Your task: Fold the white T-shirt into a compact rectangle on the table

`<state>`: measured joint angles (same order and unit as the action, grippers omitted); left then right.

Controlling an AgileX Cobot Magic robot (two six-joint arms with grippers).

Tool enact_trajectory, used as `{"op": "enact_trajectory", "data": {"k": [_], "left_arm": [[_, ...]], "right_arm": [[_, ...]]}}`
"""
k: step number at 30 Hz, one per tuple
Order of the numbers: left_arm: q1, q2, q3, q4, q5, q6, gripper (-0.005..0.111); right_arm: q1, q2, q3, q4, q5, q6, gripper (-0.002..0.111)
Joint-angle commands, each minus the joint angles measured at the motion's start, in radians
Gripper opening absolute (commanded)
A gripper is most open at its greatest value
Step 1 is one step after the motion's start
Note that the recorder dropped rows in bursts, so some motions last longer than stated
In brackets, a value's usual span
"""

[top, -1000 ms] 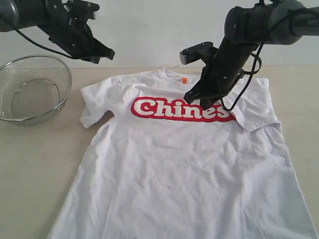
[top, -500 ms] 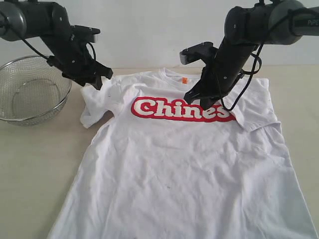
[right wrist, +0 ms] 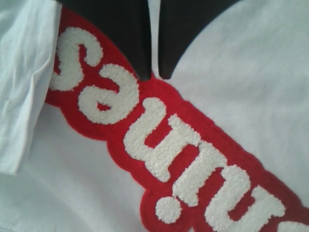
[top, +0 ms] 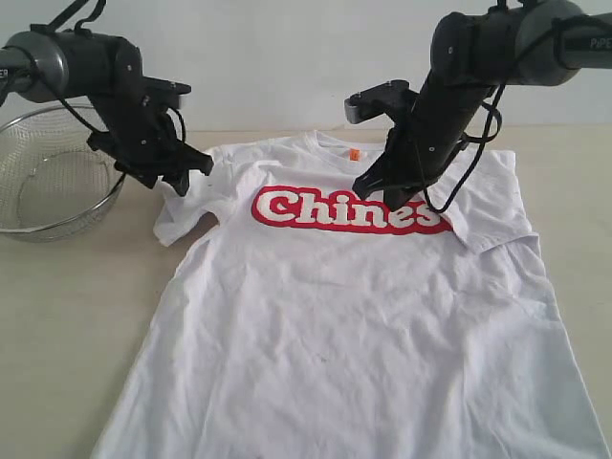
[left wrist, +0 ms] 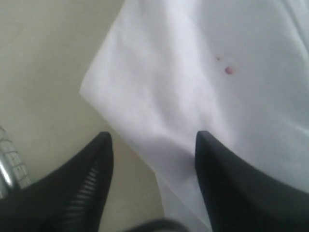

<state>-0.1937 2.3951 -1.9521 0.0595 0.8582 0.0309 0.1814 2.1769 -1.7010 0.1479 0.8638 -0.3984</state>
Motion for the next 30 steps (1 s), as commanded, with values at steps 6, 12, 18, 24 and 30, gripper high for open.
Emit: {"op": "enact_trajectory", "data": {"k": [6,12,18,24,30], "left_arm": [[0.000,0.009,-0.007,0.003,-0.016,-0.043,0.050],[0.002,0.019,-0.007,-0.004,-0.017,-0.043,0.050],[0.002,0.021,-0.007,-0.024,-0.021,-0.043,0.050],[0.002,0.063,-0.007,-0.052,-0.009,-0.062,0.050],[0.002,0.084,-0.007,-0.073,-0.016,-0.062,0.016]], "right_arm": [[-0.003,-0.002,-0.006,-0.001,-0.003,-0.001,0.000],[-0.003,-0.002,-0.006,-0.001,-0.003,-0.001,0.000],[-0.003,-0.002,-0.006,-0.001,-0.003,-0.001,0.000],[-0.003,-0.002,-0.006,-0.001,-0.003,-0.001,0.000],[-0.003,-0.002,-0.006,-0.001,-0.006,-0.001,0.000]]}}
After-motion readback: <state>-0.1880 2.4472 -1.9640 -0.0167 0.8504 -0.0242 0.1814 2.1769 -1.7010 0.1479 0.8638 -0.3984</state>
